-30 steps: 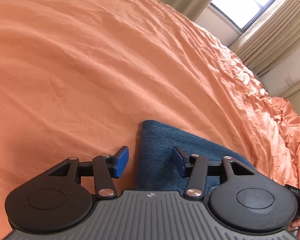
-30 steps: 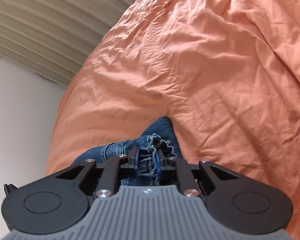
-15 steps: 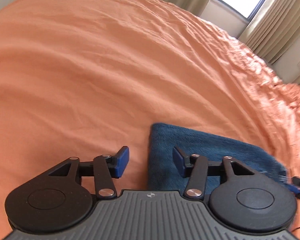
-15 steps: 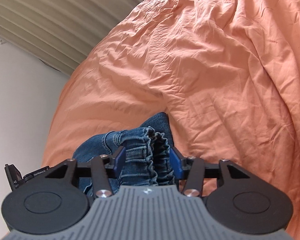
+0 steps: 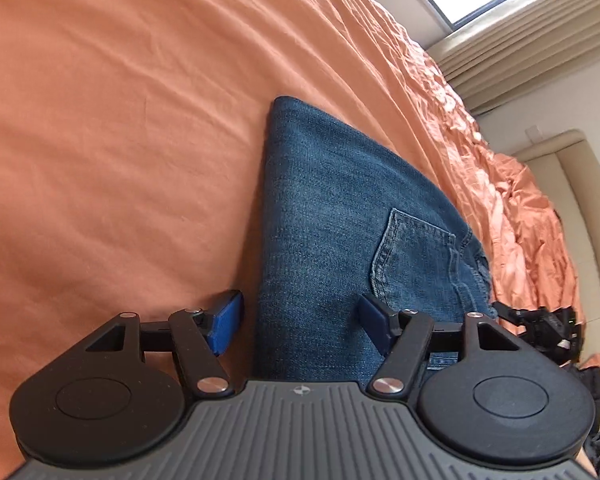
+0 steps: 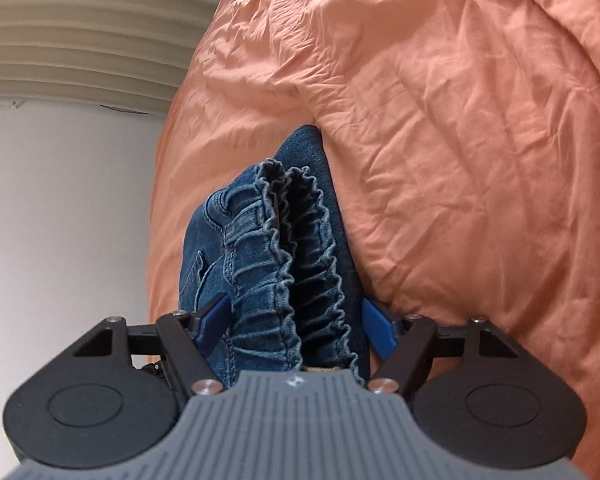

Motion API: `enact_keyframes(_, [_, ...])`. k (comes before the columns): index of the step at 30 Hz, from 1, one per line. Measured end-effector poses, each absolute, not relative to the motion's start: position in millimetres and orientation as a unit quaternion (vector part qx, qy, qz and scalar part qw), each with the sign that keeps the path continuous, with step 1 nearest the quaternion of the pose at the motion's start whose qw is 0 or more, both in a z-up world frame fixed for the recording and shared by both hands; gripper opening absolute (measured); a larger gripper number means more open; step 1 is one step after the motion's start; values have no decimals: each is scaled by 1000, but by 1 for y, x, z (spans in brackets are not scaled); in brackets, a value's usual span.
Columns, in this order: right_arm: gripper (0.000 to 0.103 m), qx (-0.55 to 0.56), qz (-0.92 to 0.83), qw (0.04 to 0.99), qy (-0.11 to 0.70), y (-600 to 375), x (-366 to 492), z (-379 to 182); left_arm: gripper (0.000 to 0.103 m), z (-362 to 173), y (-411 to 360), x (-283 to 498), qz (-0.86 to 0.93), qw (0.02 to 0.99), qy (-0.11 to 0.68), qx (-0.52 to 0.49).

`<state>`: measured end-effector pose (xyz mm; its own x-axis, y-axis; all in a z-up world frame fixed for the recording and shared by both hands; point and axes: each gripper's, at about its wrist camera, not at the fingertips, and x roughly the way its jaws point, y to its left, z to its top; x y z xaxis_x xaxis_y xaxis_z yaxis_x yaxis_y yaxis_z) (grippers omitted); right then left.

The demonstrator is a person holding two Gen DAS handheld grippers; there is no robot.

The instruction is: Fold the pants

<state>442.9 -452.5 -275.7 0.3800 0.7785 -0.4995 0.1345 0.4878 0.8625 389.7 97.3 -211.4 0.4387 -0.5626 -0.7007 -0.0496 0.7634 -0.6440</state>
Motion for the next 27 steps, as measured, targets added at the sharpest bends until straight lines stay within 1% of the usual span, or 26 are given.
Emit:
enact_keyframes(2, [63,459,232,693,506,-450,448,-281,77,-220,105,390,-164,779,499,-341])
enact_keyframes(4, [51,461,225,695,504,-448,451,-283,75,-227,112,393,-164,764,495,-380])
enact_keyframes(5, [49,458,226,697,502,-446,451,-282,68,-231,115,395,-165,758,494,-394])
enact_keyframes(7, [41,450,228,704,500,-445,451,-279,59,-238,119,398,-162,746,494,-416])
enact_keyframes(8, [39,447,228,708,498,-444,449,-276,47,-240,120,398,-161,738,495,-429])
enact_keyframes(9, [35,441,228,713,495,-443,448,-273,38,-242,119,398,-160,731,496,-441])
enact_keyframes(10, [33,435,226,718,494,-442,447,-269,36,-242,119,397,-152,732,494,-444])
enact_keyframes(12, [29,421,221,731,490,-436,446,-258,23,-237,115,395,-137,742,488,-438])
enact_keyframes(13, [27,416,220,735,488,-434,445,-251,19,-234,113,393,-129,747,485,-435])
enact_keyframes(14, [26,412,219,739,485,-432,444,-245,13,-230,111,390,-122,753,481,-432])
enact_keyframes(15, [25,407,217,744,483,-428,444,-237,10,-226,108,389,-116,760,477,-427])
enact_keyframes(18, [23,384,210,760,481,-420,437,-209,8,-209,100,384,-96,780,468,-404])
enact_keyframes(23, [22,344,209,787,468,-394,421,-152,7,-180,96,375,-93,799,461,-375])
enact_keyframes(27, [21,322,221,799,458,-365,405,-116,7,-160,119,361,-96,804,444,-384])
